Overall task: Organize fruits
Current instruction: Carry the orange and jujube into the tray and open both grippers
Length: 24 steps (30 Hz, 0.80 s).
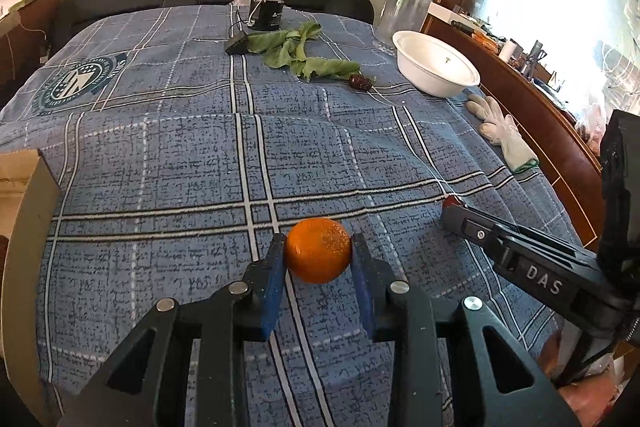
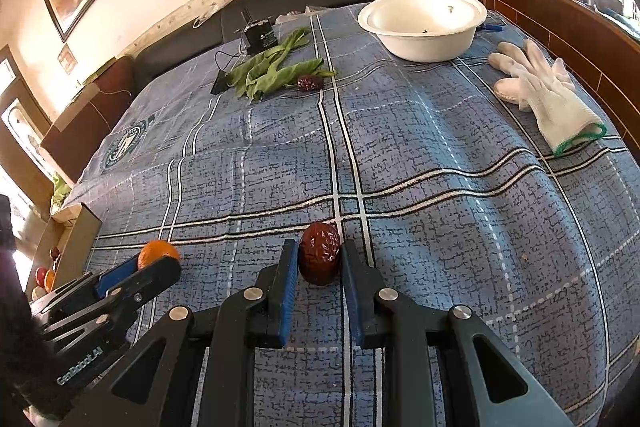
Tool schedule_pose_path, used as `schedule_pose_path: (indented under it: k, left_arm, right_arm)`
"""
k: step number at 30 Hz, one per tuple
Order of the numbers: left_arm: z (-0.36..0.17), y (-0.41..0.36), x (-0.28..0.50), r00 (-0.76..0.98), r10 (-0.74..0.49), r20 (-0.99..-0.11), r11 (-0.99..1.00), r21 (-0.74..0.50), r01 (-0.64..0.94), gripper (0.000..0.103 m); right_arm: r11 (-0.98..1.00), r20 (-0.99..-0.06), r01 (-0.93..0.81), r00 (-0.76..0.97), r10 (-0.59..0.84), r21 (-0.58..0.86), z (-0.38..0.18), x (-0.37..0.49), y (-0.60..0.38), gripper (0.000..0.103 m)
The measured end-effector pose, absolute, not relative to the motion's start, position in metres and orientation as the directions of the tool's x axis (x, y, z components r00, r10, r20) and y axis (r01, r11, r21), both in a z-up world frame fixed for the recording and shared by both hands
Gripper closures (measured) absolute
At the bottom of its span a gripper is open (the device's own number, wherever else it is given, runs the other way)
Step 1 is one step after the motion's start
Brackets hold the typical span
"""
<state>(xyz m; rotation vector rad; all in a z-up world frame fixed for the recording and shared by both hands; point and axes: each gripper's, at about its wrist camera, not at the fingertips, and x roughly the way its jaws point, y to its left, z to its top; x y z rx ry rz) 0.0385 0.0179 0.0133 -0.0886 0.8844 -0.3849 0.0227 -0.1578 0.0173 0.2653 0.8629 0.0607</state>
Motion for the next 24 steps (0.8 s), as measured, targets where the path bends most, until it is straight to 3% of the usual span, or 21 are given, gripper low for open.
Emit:
schedule_pose_path:
  k: [7, 11, 16, 24]
  left_arm:
    - [0.052, 0.063, -0.007, 0.631, -0.414, -0.656, 0.909, -0.332, 0.251, 0.073]
    - [0.062, 0.111, -0.036, 0.66, -0.384, -0.646, 0.917, -0.353, 0.187, 0.073]
    - [0.068, 0.188, -0.067, 0.712, -0.246, -0.658, 0.948, -0.315, 0.036, 0.073]
    - [0.071, 0.287, -0.104, 0.742, -0.031, -0.67, 0.942, -0.268, -0.202, 0.072]
  right_arm:
    - [0.977, -0.719, 0.037, 0.684, 0.127, 0.209, 0.024, 0.015, -0.149, 0.08]
    - [0.989, -0.705, -0.001, 0.701, 0.107, 0.15, 0.029, 0.012, -0.134, 0.08]
    - [0.984, -0.71, -0.059, 0.686, 0.161, 0.166, 0.035, 0.009, -0.11, 0.08]
    - [0.917, -0.681, -0.27, 0.614, 0.398, 0.293, 0.062, -0.015, -0.021, 0.079]
